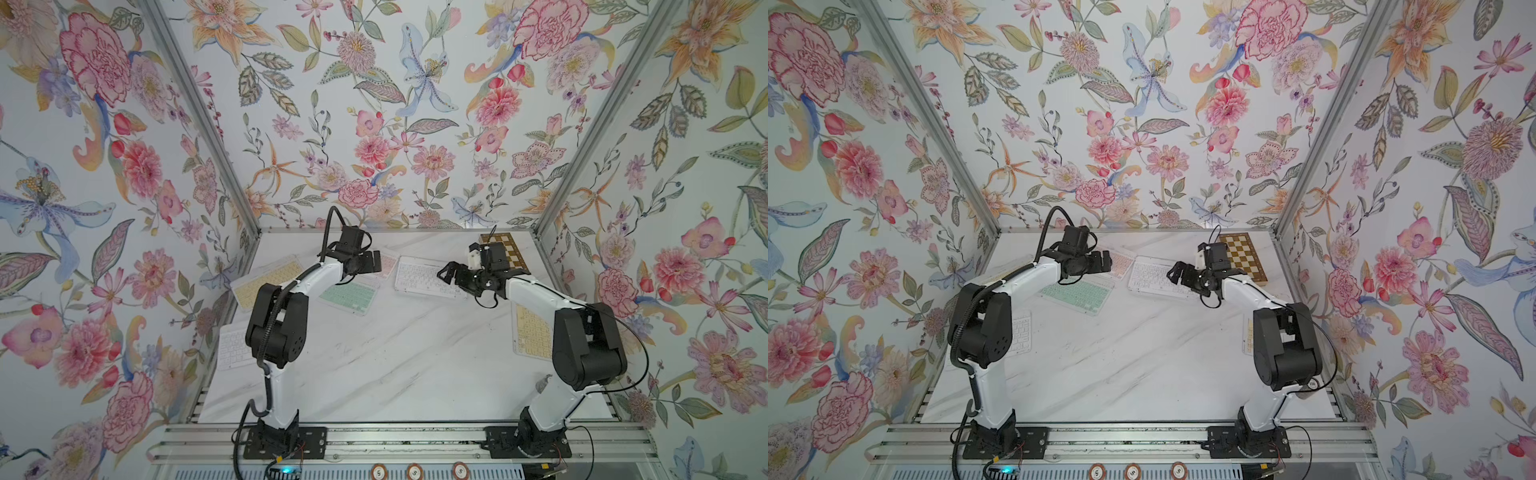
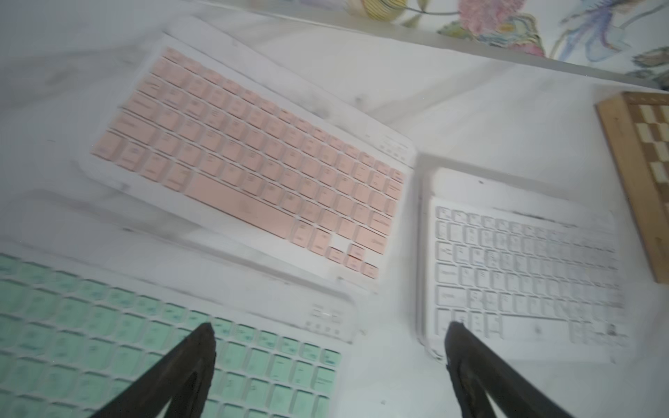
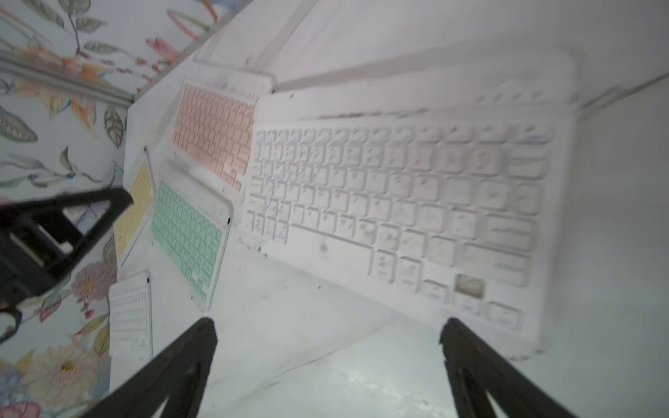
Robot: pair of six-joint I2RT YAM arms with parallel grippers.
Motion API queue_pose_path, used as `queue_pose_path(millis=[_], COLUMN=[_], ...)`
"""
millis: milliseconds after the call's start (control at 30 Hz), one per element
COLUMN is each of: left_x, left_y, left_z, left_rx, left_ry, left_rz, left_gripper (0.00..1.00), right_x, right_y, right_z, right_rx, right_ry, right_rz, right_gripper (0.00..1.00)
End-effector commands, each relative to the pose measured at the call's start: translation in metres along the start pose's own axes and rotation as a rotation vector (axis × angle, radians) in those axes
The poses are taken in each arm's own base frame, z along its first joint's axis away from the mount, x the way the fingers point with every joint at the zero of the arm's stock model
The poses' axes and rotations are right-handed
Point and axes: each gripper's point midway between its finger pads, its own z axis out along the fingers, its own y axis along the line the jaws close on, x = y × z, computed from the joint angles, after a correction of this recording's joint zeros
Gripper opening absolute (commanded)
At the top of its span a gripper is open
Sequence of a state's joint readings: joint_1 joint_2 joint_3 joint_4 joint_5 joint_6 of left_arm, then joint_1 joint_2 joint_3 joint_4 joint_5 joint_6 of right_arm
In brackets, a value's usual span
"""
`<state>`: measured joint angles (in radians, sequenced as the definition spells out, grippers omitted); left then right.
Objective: Stack the numeric keypads
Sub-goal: Place the numeric keypad at the numeric keypad, then move the numeric keypad to the center of the board.
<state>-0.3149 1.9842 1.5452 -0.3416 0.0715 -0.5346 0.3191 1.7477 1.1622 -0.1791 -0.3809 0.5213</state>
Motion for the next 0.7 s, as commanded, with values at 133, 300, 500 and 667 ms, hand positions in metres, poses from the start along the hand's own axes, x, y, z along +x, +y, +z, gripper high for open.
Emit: queue_pose_path(millis=[133, 300, 500, 667], left_x=[-0.015, -0.023, -0.009, 0.008], left_y=[0.121, 0.138, 0.142, 0.142], left_z=[0.005, 0.034, 0.074, 0.089], left_rx=[-0.303, -0.259, -0.236, -0.210], left_ry=[0.090, 0.107, 0.217, 0.287], left_rz=[0.035, 0.029, 0.075, 0.077], left_gripper=[0.99, 0.99, 0.99, 0.99], right_x=[0.072, 0.101, 0.112, 0.113], right_y=[0.077, 0.111, 0.123, 0.127], right_z=[0.068, 0.109, 0.136, 0.146], right_rx=[-0.037, -0.064, -0.094, -0.107], right_ry=[0.175, 0.254, 0.314, 0.338], right_rz=[-0.090, -0.140, -0.120, -0.099], right_gripper=[0.99, 0.99, 0.99, 0.99])
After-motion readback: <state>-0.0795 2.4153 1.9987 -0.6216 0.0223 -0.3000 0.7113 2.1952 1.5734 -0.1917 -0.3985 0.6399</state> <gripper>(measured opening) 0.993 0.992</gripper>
